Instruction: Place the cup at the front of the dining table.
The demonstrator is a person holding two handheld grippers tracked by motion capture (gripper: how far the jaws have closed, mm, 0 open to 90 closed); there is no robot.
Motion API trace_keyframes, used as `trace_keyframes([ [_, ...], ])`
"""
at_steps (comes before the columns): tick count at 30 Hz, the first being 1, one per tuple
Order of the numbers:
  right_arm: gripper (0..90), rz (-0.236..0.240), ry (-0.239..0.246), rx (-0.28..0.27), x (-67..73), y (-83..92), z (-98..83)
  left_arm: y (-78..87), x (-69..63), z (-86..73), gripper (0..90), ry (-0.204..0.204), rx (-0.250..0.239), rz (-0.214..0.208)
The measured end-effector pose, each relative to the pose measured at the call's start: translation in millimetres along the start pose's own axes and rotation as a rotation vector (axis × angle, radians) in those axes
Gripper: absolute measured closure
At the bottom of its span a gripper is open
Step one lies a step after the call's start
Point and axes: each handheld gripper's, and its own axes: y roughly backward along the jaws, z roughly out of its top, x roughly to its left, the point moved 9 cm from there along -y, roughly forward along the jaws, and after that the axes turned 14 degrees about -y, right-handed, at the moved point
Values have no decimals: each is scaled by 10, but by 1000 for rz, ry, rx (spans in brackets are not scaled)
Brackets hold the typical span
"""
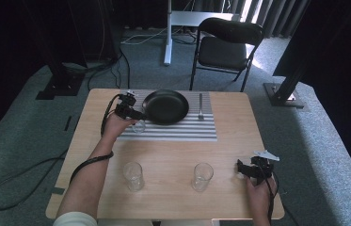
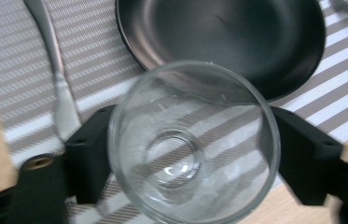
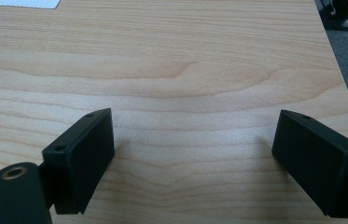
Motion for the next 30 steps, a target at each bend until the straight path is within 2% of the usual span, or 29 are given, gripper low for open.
trace_keyframes([
  [1,123,0,0,0,0,1,-1,-18,-2,-44,178,-60,31,51],
  [2,123,0,0,0,0,1,-1,-33,-4,-77,179,-98,54,80],
  [3,123,0,0,0,0,1,-1,-44,-24,-94,178,-96,59,74],
  [4,123,0,0,0,0,1,-1,-35,-29,-93,179,-85,40,74],
  [5,123,0,0,0,0,1,-1,-22,-16,-91,179,-69,24,92],
  [7,123,0,0,0,0,1,-1,-7,-20,-102,180,-48,8,89],
  [11,123,0,0,0,0,1,-1,-2,-62,-150,179,-48,17,78],
  [17,123,0,0,0,0,1,-1,50,-92,-194,179,-40,3,81],
  [22,123,0,0,0,0,1,-1,81,-124,-244,180,-28,-5,73],
  [23,123,0,0,0,0,1,-1,97,-148,-266,179,-25,-12,57],
  [30,123,0,0,0,0,1,0,174,-180,-365,179,-21,-31,58],
])
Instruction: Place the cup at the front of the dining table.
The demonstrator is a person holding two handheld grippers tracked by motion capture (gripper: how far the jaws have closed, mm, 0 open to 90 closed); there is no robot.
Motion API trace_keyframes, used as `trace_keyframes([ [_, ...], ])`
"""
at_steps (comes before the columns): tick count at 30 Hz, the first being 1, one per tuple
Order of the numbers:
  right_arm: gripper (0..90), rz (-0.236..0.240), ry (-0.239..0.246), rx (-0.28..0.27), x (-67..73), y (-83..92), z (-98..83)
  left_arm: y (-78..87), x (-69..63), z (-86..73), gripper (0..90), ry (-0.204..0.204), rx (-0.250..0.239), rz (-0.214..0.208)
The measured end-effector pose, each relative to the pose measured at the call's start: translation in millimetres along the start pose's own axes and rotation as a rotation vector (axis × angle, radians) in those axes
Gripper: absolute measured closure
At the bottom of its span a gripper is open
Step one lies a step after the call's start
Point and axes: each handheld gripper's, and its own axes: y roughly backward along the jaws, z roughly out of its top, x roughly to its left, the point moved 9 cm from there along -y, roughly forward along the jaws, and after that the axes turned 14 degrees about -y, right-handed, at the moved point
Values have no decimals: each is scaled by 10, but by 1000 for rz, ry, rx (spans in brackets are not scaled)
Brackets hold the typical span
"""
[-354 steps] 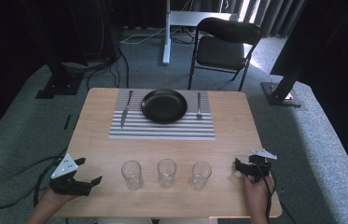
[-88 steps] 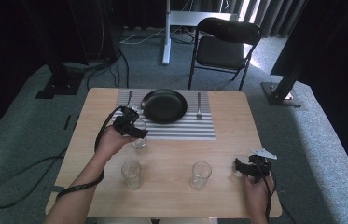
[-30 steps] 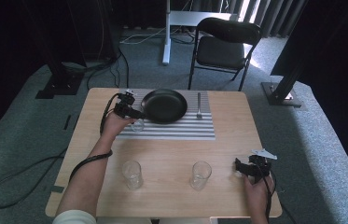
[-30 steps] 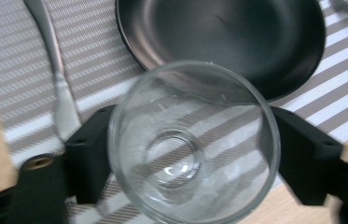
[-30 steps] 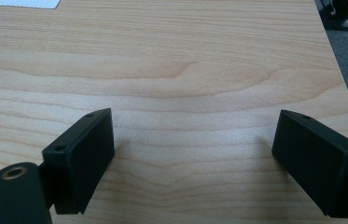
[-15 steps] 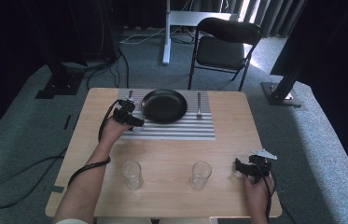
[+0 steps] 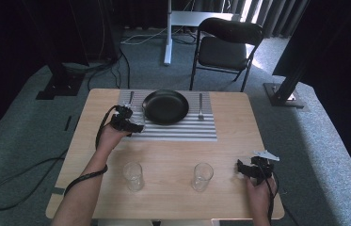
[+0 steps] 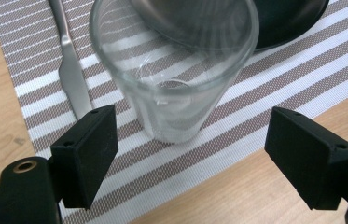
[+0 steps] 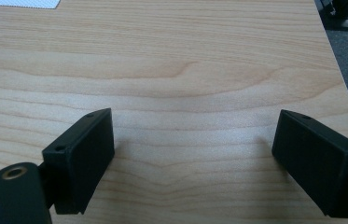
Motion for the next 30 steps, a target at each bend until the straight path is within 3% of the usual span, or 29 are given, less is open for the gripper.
trace_keyframes([
  [10,123,0,0,0,0,0,0,94,-11,-177,179,21,-12,-11],
  [22,123,0,0,0,0,0,0,242,-3,-381,179,27,-27,10],
  [30,123,0,0,0,0,0,0,316,24,-523,179,58,-42,12],
])
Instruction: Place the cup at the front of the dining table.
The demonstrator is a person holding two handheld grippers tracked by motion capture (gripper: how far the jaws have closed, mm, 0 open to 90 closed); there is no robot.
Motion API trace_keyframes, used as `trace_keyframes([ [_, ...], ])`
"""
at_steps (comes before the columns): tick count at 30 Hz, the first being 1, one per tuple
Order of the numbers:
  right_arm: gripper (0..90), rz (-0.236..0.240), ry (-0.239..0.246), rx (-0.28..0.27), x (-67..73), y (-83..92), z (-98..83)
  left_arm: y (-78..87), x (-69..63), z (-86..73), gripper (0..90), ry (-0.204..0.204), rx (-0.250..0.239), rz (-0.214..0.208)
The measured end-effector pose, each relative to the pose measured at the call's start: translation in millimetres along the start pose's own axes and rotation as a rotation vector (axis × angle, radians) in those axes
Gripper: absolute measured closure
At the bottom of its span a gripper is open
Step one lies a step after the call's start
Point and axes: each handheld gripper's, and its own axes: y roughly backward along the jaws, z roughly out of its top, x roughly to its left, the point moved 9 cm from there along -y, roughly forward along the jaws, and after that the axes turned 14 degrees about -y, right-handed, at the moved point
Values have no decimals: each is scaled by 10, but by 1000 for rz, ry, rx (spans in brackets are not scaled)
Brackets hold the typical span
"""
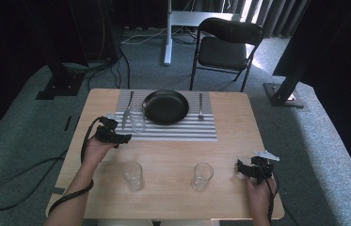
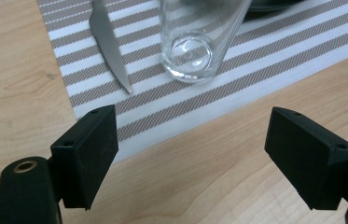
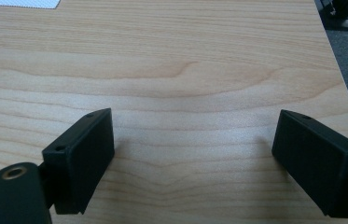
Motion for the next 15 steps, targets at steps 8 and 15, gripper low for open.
trace_keyframes([
  [8,123,0,-1,0,0,0,0,34,16,-111,180,10,-1,4],
  [15,123,0,0,0,0,0,0,75,10,-210,179,24,-8,-3],
])
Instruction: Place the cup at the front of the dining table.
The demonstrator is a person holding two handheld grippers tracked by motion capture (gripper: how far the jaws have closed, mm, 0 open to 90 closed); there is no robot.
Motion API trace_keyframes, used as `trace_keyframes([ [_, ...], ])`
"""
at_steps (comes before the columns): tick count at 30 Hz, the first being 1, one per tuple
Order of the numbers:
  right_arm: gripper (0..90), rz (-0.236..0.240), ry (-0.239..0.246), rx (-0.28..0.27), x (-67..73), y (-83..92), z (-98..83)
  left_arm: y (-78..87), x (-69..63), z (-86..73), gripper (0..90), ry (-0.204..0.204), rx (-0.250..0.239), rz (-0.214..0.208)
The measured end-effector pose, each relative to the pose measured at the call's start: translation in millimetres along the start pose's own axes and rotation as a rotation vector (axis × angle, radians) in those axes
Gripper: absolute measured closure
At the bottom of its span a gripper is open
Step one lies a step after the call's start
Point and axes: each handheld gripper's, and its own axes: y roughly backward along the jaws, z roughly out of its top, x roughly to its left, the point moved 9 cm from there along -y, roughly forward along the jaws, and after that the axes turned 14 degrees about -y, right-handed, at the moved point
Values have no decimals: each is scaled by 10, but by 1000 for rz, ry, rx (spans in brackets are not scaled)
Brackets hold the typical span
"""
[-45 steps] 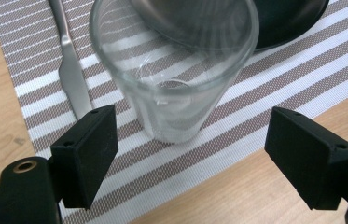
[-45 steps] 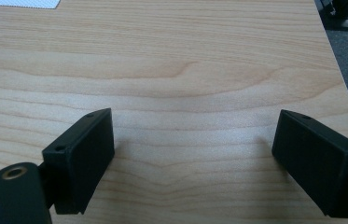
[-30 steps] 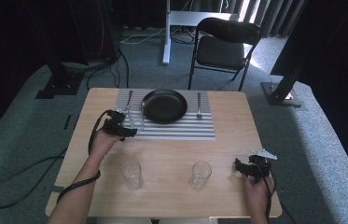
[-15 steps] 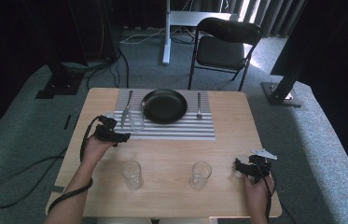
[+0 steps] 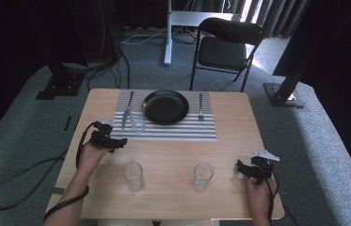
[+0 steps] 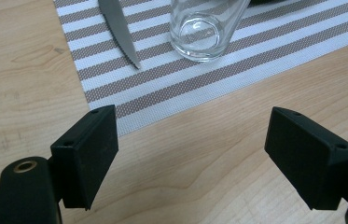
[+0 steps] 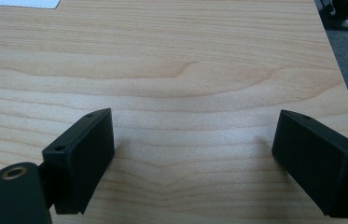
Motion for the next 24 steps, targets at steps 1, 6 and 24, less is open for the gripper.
trace_keyframes([
  [1,123,0,0,0,0,0,0,5,0,-9,180,3,-4,2],
  [6,123,0,0,0,0,0,0,51,10,-74,179,14,-13,2],
  [24,123,0,0,0,0,0,0,210,48,-441,180,63,-47,12],
])
